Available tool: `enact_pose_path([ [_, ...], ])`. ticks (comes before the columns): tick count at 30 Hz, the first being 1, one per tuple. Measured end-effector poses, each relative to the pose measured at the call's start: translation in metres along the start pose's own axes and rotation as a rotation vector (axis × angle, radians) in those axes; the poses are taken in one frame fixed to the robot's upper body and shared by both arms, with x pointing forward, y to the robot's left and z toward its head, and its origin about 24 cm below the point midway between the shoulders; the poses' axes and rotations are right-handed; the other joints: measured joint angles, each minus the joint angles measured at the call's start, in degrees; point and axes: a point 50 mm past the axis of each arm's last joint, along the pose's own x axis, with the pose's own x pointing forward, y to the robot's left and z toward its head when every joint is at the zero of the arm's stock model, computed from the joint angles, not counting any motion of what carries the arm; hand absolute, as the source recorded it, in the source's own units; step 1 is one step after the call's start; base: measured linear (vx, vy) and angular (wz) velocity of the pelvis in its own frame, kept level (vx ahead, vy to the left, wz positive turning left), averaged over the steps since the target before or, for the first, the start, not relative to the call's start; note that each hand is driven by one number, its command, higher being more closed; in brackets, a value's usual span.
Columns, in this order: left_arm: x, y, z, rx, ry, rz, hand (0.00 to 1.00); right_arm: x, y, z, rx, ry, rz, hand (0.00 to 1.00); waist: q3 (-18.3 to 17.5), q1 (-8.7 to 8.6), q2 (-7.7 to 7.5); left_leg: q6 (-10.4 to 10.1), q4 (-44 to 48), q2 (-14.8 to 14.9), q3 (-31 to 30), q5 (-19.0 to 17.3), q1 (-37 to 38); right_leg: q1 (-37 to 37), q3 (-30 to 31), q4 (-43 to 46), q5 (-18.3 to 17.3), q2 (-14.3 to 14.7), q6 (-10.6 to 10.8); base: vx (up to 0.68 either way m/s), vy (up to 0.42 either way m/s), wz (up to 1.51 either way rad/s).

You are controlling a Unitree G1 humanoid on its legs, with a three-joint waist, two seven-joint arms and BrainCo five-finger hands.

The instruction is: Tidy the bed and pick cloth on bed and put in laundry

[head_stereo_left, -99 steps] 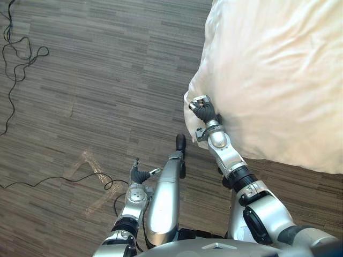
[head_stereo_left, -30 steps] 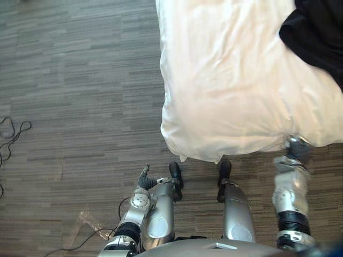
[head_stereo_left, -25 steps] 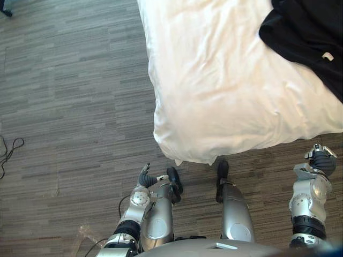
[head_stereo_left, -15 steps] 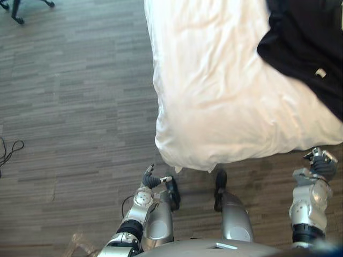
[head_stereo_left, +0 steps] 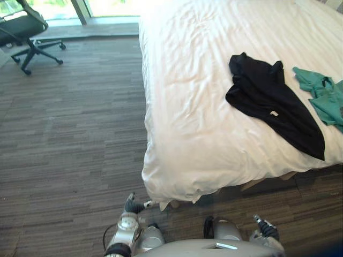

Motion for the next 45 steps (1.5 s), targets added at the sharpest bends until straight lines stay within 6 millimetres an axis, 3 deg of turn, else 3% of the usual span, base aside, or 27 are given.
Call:
enact_pose_path([
  [2, -0.002, -0.004, -0.004, -0.018, 0.017, -0.01, 0.0, 0.005, 0.005, 0.005, -0.134, -0.003, 0.037, 0.0, -0.76, 0.02, 1.03, 0.14, -4.48, -0.01, -1.41, 3.23, 1.0, 1.49, -1.22, -3.89, 1.82, 1.34, -0.38, 0.06, -0.075, 0.25],
  [6, -0.001, -0.004, -0.006, -0.013, 0.023, -0.002, 0.0, 0.008, 0.022, 0.016, -0.316, -0.043, 0.104, 0.0, -0.7, 1.16, 1.22, 0.7, -5.77, -0.43, -3.48, 5.53, 1.85, 5.22, -2.51, -9.24, 4.72, 2.24, -0.45, 0.03, 0.006, 0.18],
  [10, -0.001, -0.003, -0.003, -0.008, 0.002, 0.007, 0.0, 0.008, 0.033, 0.015, -0.432, -0.051, 0.152, 0.0, 0.26, 1.61, 0.91, 1.26, -4.87, -2.29, -6.28, 6.61, 1.92, 10.0, -4.37, -14.33, 7.08, 0.95, 0.07, 0.0, 0.065, 0.38],
  [15, 0.0, -0.002, 0.002, -0.015, -0.021, 0.027, 0.0, 0.009, 0.043, 0.022, -0.477, -0.079, 0.178, 0.0, 2.07, 1.75, 1.22, 1.26, -2.52, -3.52, -7.77, 6.53, 1.43, 9.24, -3.26, -13.36, 6.93, -0.79, 0.71, -0.12, 0.05, -0.06],
  [18, 0.0, -0.003, 0.003, -0.027, -0.018, 0.024, 0.0, 0.011, 0.043, 0.028, -0.481, -0.098, 0.171, 0.0, 2.42, 1.71, 1.96, 0.99, -1.93, -3.58, -11.4, 3.96, 1.53, 7.18, 0.86, -13.18, 7.25, -0.36, 1.29, -0.1, 0.037, -0.6],
  [19, -0.001, -0.006, 0.001, -0.036, -0.011, 0.021, 0.0, 0.011, 0.04, 0.028, -0.483, -0.096, 0.165, 0.0, 2.3, 1.78, 3.04, 0.67, -0.44, -3.21, -14.51, -0.18, 1.83, 6.58, 3.52, -13.19, 7.58, 0.8, 1.83, -0.05, 0.105, -0.87],
  [20, -0.001, -0.005, 0.001, -0.036, -0.009, 0.022, 0.0, 0.011, 0.038, 0.027, -0.484, -0.092, 0.161, 0.0, 2.45, 1.59, 2.81, 0.43, 1.08, -3.56, -14.62, -3.55, 1.7, 6.45, 5.65, -13.51, 7.89, 1.34, 2.32, -0.03, 0.1, -0.92],
  [21, -0.001, -0.006, 0.001, -0.038, -0.008, 0.021, 0.0, 0.012, 0.037, 0.029, -0.484, -0.102, 0.159, 0.0, 2.22, 1.54, 3.4, 0.38, 1.51, -3.84, -15.18, -4.78, 1.7, 6.56, 6.33, -14.17, 8.47, 1.38, 2.6, -0.04, 0.145, -0.78],
  [25, 0.0, -0.001, -0.007, -0.004, 0.02, 0.019, 0.0, 0.008, 0.033, 0.016, -0.459, -0.064, 0.152, 0.0, 0.69, -0.38, 0.66, 0.92, -0.81, -6.38, -14.7, -5.16, 2.51, 7.83, 9.05, -19.33, 12.26, 0.32, 3.16, 0.05, 0.14, -0.32],
  [28, 0.0, -0.005, -0.009, 0.019, 0.027, -0.002, 0.0, 0.008, 0.029, 0.013, -0.456, -0.05, 0.141, 0.0, 0.11, -0.74, 1.01, 2.79, -2.7, -7.41, -13.02, -3.28, 4.95, 7.67, 11.24, -19.15, 13.48, 0.34, 3.35, 0.14, 0.102, -0.3],
  [31, 0.0, -0.01, -0.008, 0.017, 0.034, -0.019, 0.0, 0.01, 0.027, 0.017, -0.437, -0.055, 0.128, 0.0, 0.52, -1.28, 2.15, 2.9, -3.86, -8.02, -11.41, -3.22, 6.26, 6.82, 13.67, -19.18, 13.69, 0.33, 3.5, 0.14, 0.08, -0.51],
  [34, 0.0, -0.012, -0.006, 0.022, 0.034, -0.023, 0.0, 0.009, 0.028, 0.017, -0.422, -0.057, 0.13, 0.0, 1.05, -1.5, 1.9, 3.06, -3.96, -7.94, -7.43, -3.36, 8.06, 5.94, 16.24, -18.13, 13.96, 1.05, 3.36, 0.07, 0.034, -0.65],
  [38, 0.0, -0.018, -0.001, -0.002, 0.024, -0.032, 0.0, 0.009, 0.031, 0.019, -0.418, -0.065, 0.134, 0.0, 1.56, -1.46, 1.72, 3.81, -1.97, -6.41, -2.33, -4.6, 8.93, 4.37, 11.25, -16.58, 15.64, 2.31, 1.58, -0.02, -0.012, -0.74],
  [39, -0.001, -0.02, 0.0, -0.009, 0.023, -0.036, 0.0, 0.009, 0.032, 0.023, -0.414, -0.079, 0.136, 0.0, 2.27, -1.59, 2.92, 3.98, -1.54, -5.22, -0.21, -6.23, 8.99, 3.98, 7.52, -15.71, 13.86, 2.29, -0.48, -0.07, -0.047, -0.49],
  [41, 0.001, -0.019, 0.005, -0.021, 0.008, -0.034, 0.0, 0.01, 0.033, 0.026, -0.392, -0.085, 0.13, 0.0, 2.65, -1.65, 2.49, 3.38, -1.5, -4.03, 3.2, -7.38, 9.47, -0.23, 0.49, -5.07, 8.98, 0.16, -3.37, -0.06, -0.046, -0.56],
  [43, 0.0, -0.015, 0.001, -0.029, 0.017, -0.023, 0.0, 0.01, 0.032, 0.025, -0.392, -0.081, 0.128, 0.0, 2.55, -1.61, 2.24, 2.26, -0.88, -3.17, 5.11, -7.91, 10.67, -0.5, -4.88, 1.35, 5.6, -1.51, -3.47, 0.06, -0.103, -0.65],
  [45, 0.001, -0.009, -0.003, -0.019, 0.029, -0.01, 0.0, 0.01, 0.031, 0.025, -0.394, -0.079, 0.126, 0.0, 2.29, -1.62, 1.26, 1.18, 0.23, -3.73, 6.93, -8.58, 11.8, -0.89, -6.36, 1.64, 3.42, -0.96, -2.95, 0.13, -0.112, -0.85],
])
